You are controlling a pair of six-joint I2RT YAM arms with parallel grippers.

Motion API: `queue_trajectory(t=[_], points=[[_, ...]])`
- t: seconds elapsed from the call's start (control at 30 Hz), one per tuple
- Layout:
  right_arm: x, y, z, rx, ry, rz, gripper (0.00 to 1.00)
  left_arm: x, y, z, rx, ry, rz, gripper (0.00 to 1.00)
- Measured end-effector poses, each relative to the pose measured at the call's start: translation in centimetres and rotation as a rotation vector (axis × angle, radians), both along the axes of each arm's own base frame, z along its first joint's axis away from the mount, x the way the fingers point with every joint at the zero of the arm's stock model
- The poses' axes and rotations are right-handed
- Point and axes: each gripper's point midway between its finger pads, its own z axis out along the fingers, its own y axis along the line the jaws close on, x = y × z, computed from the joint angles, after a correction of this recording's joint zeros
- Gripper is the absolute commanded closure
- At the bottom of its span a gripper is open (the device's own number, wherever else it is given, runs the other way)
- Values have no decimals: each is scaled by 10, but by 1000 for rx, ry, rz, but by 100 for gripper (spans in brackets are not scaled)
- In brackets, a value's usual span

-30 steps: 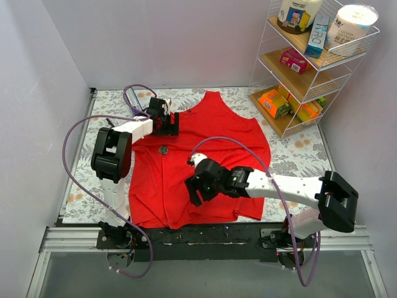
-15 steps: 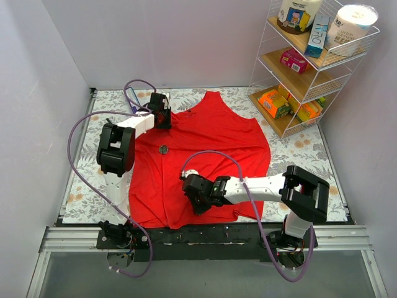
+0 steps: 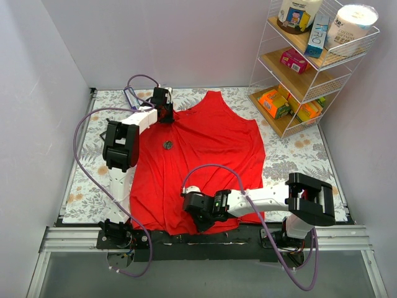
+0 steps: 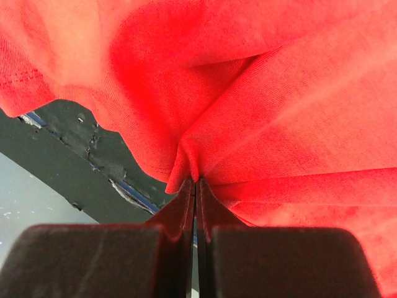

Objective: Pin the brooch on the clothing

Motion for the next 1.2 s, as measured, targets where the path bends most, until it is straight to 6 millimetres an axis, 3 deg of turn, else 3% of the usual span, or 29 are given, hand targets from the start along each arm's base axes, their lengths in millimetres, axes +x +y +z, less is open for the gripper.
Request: queue_trajectory(t=[0.1, 0.17, 0.23, 0.27, 0.3, 0.33, 0.37, 0.4, 0.53, 0.63, 0.73, 0.83, 0.93, 1.03, 1.13, 1.2], points=[[-4, -3, 1, -9, 10, -7, 99, 5, -2, 0, -3, 4, 0, 99], [-4, -3, 1, -12, 12, -12, 95, 7, -3, 0, -6, 5, -1, 88], [-4, -4, 1, -15, 13, -13, 83, 6, -4, 0, -9, 8, -5, 66], [-4, -4, 1, -16, 13, -14, 62, 6, -5, 0, -14, 9, -8, 59], [-4, -5, 2, -20, 12, -11, 53, 6, -7, 1, -24, 9, -13, 47], [-4, -4, 2, -21, 14, -18, 44, 6, -8, 2, -30, 7, -16, 21], [-3, -4, 4, -25, 9, -14, 33, 6, -9, 4, -35, 3, -21, 9], [-2, -3, 6, -23, 6, -14, 30, 5, -12, 5, -40, 0, -33, 2], [9, 5, 21, -2, -33, -12, 25, -12, -15, 11, -55, 9, -54, 2], [32, 9, 37, 50, -66, -39, 23, -31, -9, 15, -59, 21, -50, 2], [82, 9, 59, 132, -121, -123, 23, -50, -1, 36, -75, -7, -35, 2], [145, -4, 77, 216, -193, -239, 23, -66, 7, 77, -136, -79, -7, 2], [215, -41, 82, 252, -269, -380, 23, -73, 27, 119, -235, -170, 48, 2], [260, -88, 75, 233, -302, -495, 23, -87, 72, 138, -305, -231, 145, 2], [283, -134, 72, 210, -320, -584, 23, -114, 110, 142, -316, -260, 233, 2], [295, -163, 82, 210, -360, -638, 22, -133, 113, 151, -319, -293, 233, 2]])
